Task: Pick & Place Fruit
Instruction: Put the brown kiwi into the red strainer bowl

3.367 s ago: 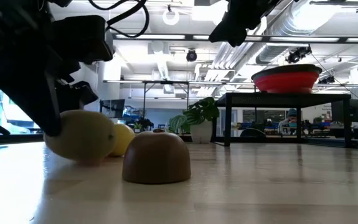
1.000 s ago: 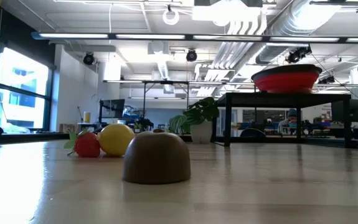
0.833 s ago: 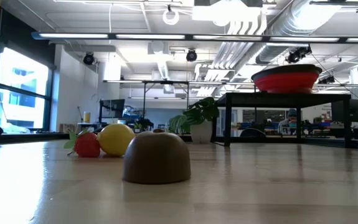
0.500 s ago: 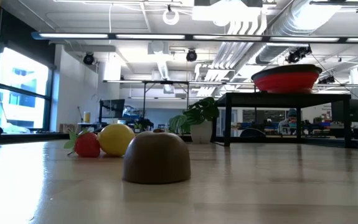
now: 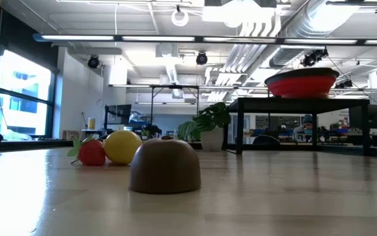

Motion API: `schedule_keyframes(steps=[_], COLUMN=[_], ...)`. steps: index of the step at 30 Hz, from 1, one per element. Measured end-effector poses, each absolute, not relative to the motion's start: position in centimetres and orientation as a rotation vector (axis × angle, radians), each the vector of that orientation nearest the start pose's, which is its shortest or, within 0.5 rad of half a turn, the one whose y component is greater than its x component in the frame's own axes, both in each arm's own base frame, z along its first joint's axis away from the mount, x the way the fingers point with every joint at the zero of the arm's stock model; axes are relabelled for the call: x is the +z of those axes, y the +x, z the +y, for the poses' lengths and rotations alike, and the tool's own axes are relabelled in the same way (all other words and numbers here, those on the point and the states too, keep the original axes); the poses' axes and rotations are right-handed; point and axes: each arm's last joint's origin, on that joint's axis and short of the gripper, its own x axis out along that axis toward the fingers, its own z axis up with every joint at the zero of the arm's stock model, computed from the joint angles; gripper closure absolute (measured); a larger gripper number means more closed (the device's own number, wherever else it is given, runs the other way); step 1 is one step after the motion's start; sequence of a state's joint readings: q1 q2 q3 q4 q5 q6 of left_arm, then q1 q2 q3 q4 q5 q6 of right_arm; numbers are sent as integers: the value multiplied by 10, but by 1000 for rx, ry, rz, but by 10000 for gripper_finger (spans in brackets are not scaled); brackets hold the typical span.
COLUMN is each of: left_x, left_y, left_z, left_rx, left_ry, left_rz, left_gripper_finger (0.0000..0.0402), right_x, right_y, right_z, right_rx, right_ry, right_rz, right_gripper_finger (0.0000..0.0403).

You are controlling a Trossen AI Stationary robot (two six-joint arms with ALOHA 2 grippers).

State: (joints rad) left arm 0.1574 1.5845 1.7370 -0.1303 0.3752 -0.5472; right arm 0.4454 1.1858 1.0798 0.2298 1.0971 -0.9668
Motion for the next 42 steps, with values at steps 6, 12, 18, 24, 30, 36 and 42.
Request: schedule_keyframes(steps=[6, 12, 18, 24, 30, 36, 42], left_x=[466, 466, 465, 464, 466, 466, 466], left_y=[349, 349, 350, 350, 350, 350, 350], left_z=[45, 45, 45, 45, 44, 44, 43], left_rx=[-218, -217, -217, -225, -238, -250, -267], left_ry=[-520, -520, -522, -492, -417, -392, -325], left_rz=[36, 37, 41, 46, 24, 23, 18], left_gripper_finger=[183, 183, 183, 183, 183, 183, 183], right_x=[395, 401, 406, 410, 424, 426, 426], right_y=[237, 236, 236, 234, 213, 193, 181], right_z=[85, 84, 86, 83, 83, 85, 75], right_rx=[-657, -667, -618, -693, -743, -623, -288], right_ry=[-812, -847, -901, -818, -710, -517, -220], right_rz=[206, 179, 123, 118, 87, 3, -122], right_gripper_finger=[10, 39, 45, 46, 46, 46, 46])
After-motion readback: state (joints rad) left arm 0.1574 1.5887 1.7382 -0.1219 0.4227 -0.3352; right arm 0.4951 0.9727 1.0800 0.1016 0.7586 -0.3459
